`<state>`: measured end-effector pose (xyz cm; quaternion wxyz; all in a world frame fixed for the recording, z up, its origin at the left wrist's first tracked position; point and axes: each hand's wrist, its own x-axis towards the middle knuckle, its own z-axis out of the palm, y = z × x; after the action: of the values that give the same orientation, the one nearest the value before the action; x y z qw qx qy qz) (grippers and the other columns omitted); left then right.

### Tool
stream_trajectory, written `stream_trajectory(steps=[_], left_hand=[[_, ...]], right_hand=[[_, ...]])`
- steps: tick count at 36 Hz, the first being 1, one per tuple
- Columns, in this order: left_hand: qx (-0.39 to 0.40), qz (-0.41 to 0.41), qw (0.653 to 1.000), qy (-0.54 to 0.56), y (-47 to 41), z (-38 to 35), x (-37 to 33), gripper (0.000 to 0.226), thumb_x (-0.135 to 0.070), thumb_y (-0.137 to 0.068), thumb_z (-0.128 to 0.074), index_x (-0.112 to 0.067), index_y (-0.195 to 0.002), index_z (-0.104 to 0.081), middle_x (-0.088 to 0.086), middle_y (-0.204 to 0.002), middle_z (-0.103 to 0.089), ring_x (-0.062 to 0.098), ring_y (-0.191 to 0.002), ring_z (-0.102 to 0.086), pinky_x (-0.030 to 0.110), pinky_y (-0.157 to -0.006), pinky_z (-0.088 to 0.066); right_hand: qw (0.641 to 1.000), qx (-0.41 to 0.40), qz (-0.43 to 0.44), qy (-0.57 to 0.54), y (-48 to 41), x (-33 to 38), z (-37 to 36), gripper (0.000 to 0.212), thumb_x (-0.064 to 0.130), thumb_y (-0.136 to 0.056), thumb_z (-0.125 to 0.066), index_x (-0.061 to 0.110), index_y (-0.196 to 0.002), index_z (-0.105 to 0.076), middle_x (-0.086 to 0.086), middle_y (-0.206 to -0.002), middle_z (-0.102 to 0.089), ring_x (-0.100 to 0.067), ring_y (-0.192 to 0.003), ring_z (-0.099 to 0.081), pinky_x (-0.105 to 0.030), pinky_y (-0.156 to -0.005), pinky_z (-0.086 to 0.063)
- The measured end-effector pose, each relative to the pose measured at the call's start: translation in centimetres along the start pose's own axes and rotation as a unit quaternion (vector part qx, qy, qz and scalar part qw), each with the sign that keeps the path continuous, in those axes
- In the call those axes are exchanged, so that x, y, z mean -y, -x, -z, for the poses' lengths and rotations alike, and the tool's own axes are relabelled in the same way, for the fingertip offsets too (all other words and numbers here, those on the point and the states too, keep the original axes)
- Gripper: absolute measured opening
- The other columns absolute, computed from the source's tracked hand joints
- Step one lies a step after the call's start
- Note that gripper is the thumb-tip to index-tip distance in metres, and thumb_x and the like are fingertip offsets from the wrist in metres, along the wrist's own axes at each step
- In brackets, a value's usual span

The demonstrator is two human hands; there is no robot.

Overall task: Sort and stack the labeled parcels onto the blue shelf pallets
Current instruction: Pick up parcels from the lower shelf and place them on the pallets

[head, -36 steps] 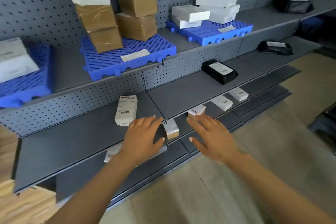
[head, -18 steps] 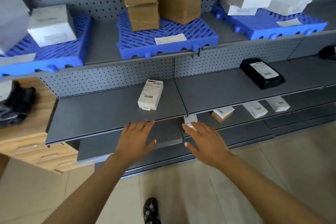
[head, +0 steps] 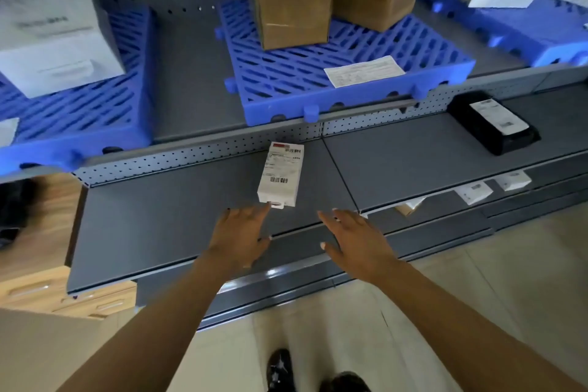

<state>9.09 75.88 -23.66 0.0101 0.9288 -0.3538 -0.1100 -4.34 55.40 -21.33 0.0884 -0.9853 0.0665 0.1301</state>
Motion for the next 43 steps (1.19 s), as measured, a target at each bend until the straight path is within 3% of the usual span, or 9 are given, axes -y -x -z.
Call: stream_trajectory(steps=[12,25,31,35,39,43], left_hand=[[0.032,0.017,0.999,-0.001,-6.6,-3.9,2.7,0.076,-0.043,-0.092,-0.053,-0.023,-0.152,-0.011,0.007,-0.150,-0.035,0.029,-0.133,-0.037,0.045,-0.112,-0.029],[-0.020,0.046,0.996,0.070,-12.3,-9.3,3.7,0.085,-0.040,-0.091,-0.055,-0.027,-0.153,0.002,0.011,-0.152,-0.030,0.031,-0.131,-0.036,0.039,-0.107,-0.031],[-0.065,0.023,0.990,0.122,-11.0,-10.3,2.9,0.074,-0.033,-0.093,-0.056,-0.026,-0.153,-0.011,0.011,-0.144,-0.045,0.033,-0.122,-0.046,0.037,-0.100,-0.040],[-0.052,0.032,0.988,0.143,-8.3,-9.3,1.5,0.072,-0.034,-0.093,-0.058,-0.023,-0.152,-0.019,0.012,-0.138,-0.050,0.032,-0.122,-0.048,0.035,-0.101,-0.040],[-0.061,0.044,0.983,0.169,-5.4,-7.7,0.0,0.073,-0.035,-0.090,-0.062,-0.027,-0.151,-0.022,0.012,-0.141,-0.047,0.034,-0.123,-0.048,0.041,-0.104,-0.040],[-0.081,0.049,0.975,0.200,-2.3,-5.6,-1.7,0.073,-0.034,-0.089,-0.064,-0.023,-0.150,-0.025,0.014,-0.139,-0.047,0.036,-0.121,-0.048,0.043,-0.101,-0.045]], right_hand=[[1.000,0.023,0.001,-0.018,-9.7,-0.4,-3.7,0.066,0.043,-0.096,-0.046,0.025,-0.150,-0.013,-0.008,-0.153,-0.028,-0.028,-0.138,-0.028,-0.043,-0.111,-0.029],[0.999,-0.019,0.038,-0.023,-18.5,-1.6,-8.8,0.079,0.042,-0.095,-0.046,0.028,-0.151,0.007,-0.013,-0.153,-0.022,-0.032,-0.137,-0.027,-0.043,-0.110,-0.027],[0.994,-0.025,0.040,-0.097,-17.6,-1.7,-9.4,0.071,0.030,-0.099,-0.043,0.027,-0.152,0.005,-0.010,-0.157,-0.016,-0.030,-0.139,-0.025,-0.041,-0.109,-0.030],[0.990,-0.017,0.053,-0.128,-15.0,-1.6,-8.4,0.069,0.023,-0.099,-0.043,0.032,-0.151,0.001,-0.008,-0.157,-0.018,-0.031,-0.133,-0.035,-0.043,-0.104,-0.039],[0.989,-0.017,0.063,-0.132,-12.1,-1.2,-6.4,0.071,0.021,-0.098,-0.045,0.036,-0.150,0.001,-0.004,-0.159,-0.013,-0.029,-0.126,-0.044,-0.042,-0.094,-0.050],[0.986,-0.030,0.079,-0.145,-9.1,-0.6,-4.2,0.070,0.019,-0.098,-0.046,0.035,-0.151,-0.002,-0.001,-0.159,-0.009,-0.028,-0.126,-0.043,-0.039,-0.095,-0.050]])
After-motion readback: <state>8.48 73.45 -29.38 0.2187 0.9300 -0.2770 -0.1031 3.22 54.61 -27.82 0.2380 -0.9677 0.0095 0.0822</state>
